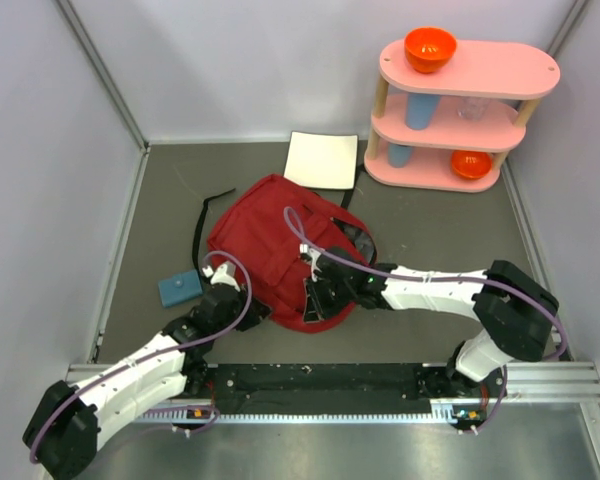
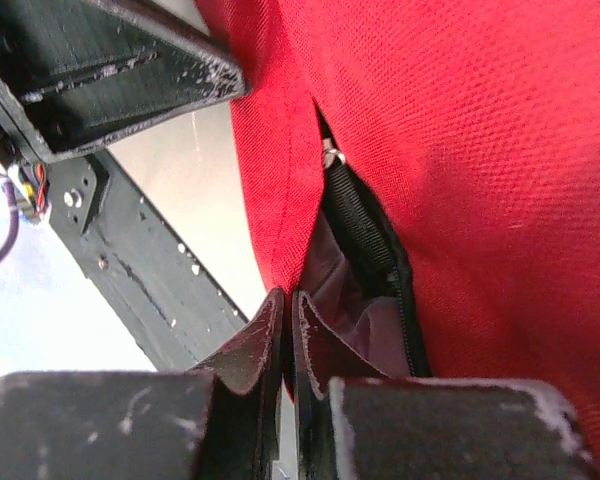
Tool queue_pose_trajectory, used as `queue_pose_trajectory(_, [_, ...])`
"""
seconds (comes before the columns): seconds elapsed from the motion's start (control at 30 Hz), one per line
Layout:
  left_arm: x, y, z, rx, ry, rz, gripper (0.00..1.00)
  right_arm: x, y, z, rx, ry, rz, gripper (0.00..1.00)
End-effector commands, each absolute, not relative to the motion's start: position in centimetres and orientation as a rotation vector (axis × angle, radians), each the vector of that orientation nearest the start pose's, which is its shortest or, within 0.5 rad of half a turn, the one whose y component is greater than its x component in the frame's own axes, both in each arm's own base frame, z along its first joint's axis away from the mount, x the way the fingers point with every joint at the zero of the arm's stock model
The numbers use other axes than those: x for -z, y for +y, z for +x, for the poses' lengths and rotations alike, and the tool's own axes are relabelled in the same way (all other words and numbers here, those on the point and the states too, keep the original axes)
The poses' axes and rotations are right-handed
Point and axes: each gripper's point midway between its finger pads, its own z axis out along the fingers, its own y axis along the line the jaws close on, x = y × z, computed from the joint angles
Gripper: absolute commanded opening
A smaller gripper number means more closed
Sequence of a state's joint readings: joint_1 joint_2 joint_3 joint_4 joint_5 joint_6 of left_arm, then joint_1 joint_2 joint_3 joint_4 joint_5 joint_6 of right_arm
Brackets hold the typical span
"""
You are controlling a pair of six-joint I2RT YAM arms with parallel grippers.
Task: Pack the student bag
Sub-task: Adjust the student bag at the center of the board.
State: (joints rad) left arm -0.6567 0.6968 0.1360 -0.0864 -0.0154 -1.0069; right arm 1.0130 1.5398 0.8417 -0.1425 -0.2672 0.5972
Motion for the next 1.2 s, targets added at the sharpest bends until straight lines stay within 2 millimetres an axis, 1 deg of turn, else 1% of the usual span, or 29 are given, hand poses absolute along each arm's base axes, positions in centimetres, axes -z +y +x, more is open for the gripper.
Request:
queue_pose_trajectory(0.0, [-6.5, -18.4, 18.5, 0.904, 2.263, -0.389, 0.3, -7.9, 36.1, 11.7, -1.075, 2.479, -0.815, 0.0])
queue_pose_trajectory(0.03, [-7.2, -18.5, 18.7, 0.914, 2.249, -0.385, 0.45, -7.7, 36.1, 10.7, -1.075, 2.474, -0.861, 0.0])
queue_pose_trajectory(0.1, [-7.7, -18.6, 18.9, 0.915, 2.245, -0.389, 0.57, -7.0, 35.6, 10.4, -1.005, 2.467, -0.891, 0.0])
queue_pose_trajectory(0.13, [-8.5, -18.7, 19.1, 0.924, 2.229, -0.388, 0.67, -6.6, 35.4, 10.1, -0.979, 2.47, -0.902, 0.0])
queue_pose_trajectory(0.17, [-8.8, -18.8, 19.2, 0.924, 2.227, -0.389, 0.72, -6.3, 35.3, 9.8, -0.95, 2.462, -0.91, 0.0])
queue_pose_trajectory(0.2, [-9.0, -18.8, 19.3, 0.927, 2.226, -0.393, 0.75, -6.0, 34.9, 9.5, -0.94, 2.454, -0.921, 0.0])
queue_pose_trajectory(0.27, [-9.2, -19.1, 19.4, 0.937, 2.226, -0.39, 0.8, -5.8, 35.0, 9.2, -0.902, 2.407, -0.932, 0.0])
queue_pose_trajectory(0.3, [-9.2, -19.3, 19.4, 0.945, 2.233, -0.389, 0.81, -5.5, 34.8, 8.9, -0.898, 2.394, -0.942, 0.0])
queue_pose_trajectory(0.37, [-8.7, -19.5, 19.6, 0.938, 2.247, -0.393, 0.81, -5.8, 35.1, 8.9, -0.881, 2.339, -0.943, 0.0])
queue_pose_trajectory(0.47, [-7.9, -20.3, 19.1, 0.973, 2.299, -0.388, 0.81, -5.3, 34.9, 9.0, -0.813, 2.303, -0.974, 0.0])
queue_pose_trajectory(0.5, [-7.6, -20.4, 19.1, 0.977, 2.309, -0.398, 0.81, -5.2, 35.2, 8.4, -0.793, 2.277, -1.01, 0.0])
queue_pose_trajectory(0.57, [-7.2, -20.8, 19.0, 0.989, 2.33, -0.401, 0.8, -5.2, 35.1, 8.7, -0.74, 2.25, -1.004, 0.0])
queue_pose_trajectory(0.63, [-6.7, -20.8, 18.9, 0.984, 2.347, -0.412, 0.79, -4.8, 35.1, 8.2, -0.745, 2.252, -1.019, 0.0])
queue_pose_trajectory(0.67, [-7.0, -21.0, 19.2, 0.998, 2.327, -0.406, 0.79, -4.3, 34.9, 8.0, -0.73, 2.262, -1.031, 0.0])
queue_pose_trajectory(0.7, [-7.1, -21.0, 19.3, 0.998, 2.325, -0.412, 0.78, -4.4, 35.3, 8.0, -0.744, 2.244, -1.025, 0.0])
queue_pose_trajectory(0.77, [-6.8, -21.0, 19.4, 0.991, 2.33, -0.417, 0.75, -4.2, 35.4, 7.7, -0.73, 2.233, -1.044, 0.0])
queue_pose_trajectory(0.83, [-6.6, -21.1, 19.5, 0.986, 2.337, -0.418, 0.7, -4.1, 35.5, 7.5, -0.74, 2.225, -1.044, 0.0])
queue_pose_trajectory(0.9, [-6.7, -21.4, 19.6, 0.996, 2.336, -0.407, 0.66, -3.8, 35.5, 7.2, -0.751, 2.232, -1.051, 0.0])
queue_pose_trajectory(0.97, [-6.2, -21.4, 19.5, 0.988, 2.354, -0.406, 0.61, -3.6, 35.6, 7.1, -0.755, 2.232, -1.051, 0.0])
queue_pose_trajectory(1.03, [-5.8, -21.5, 19.5, 0.978, 2.375, -0.41, 0.55, -3.4, 35.7, 7.0, -0.755, 2.235, -1.058, 0.0])
queue_pose_trajectory(1.07, [-5.7, -21.5, 19.4, 0.975, 2.379, -0.411, 0.49, -3.5, 35.8, 7.0, -0.761, 2.232, -1.069, 0.0])
queue_pose_trajectory(1.13, [-5.3, -21.4, 19.5, 0.971, 2.382, -0.418, 0.36, -3.5, 36.0, 6.7, -0.774, 2.231, -1.083, 0.0])
queue_pose_trajectory(1.17, [-5.1, -21.4, 19.4, 0.97, 2.387, -0.415, 0.27, -3.6, 36.0, 6.7, -0.774, 2.227, -1.092, 0.0])
